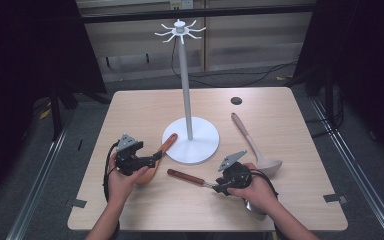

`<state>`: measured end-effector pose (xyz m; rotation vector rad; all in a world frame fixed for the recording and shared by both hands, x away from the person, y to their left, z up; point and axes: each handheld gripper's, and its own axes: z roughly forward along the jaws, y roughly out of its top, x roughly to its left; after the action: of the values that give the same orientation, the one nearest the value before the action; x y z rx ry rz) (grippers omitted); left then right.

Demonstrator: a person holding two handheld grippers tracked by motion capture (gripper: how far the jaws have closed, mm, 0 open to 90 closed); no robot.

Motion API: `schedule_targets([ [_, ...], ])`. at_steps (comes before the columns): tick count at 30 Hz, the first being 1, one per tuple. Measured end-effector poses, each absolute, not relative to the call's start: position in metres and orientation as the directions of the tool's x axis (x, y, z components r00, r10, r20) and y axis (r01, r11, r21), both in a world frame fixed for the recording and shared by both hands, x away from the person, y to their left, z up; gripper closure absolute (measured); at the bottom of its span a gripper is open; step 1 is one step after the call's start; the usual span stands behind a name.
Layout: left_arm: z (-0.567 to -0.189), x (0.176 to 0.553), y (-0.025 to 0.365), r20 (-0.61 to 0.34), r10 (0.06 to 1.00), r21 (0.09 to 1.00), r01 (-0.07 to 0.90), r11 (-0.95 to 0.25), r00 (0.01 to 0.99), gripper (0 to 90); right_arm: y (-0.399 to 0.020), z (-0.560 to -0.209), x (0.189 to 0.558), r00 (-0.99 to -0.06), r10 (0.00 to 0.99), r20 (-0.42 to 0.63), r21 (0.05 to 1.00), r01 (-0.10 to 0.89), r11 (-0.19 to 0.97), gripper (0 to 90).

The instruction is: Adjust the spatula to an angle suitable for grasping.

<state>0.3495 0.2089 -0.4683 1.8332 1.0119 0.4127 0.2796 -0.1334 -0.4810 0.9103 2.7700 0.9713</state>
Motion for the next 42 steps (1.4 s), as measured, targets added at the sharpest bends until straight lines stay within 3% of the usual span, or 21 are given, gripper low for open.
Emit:
schedule_targets([
  [6,-0.469,0.350,0.211,-0.147,0.789,0.866,0.463,-0.188,0.596,12.3,-0.127,-0.482,0.281,-0.824,0.556,0.111,0.589,0.505,0.631,65.9],
  [29,-0.469,0.349,0.213,-0.148,0.788,0.864,0.466,-0.190,0.597,12.3,-0.107,-0.482,0.286,-0.838,0.541,0.075,0.515,0.497,0.698,81.1],
  [42,-0.469,0.349,0.213,-0.146,0.791,0.864,0.466,-0.191,0.594,12.3,-0.101,-0.481,0.289,-0.831,0.550,0.080,0.506,0.509,0.696,77.4],
])
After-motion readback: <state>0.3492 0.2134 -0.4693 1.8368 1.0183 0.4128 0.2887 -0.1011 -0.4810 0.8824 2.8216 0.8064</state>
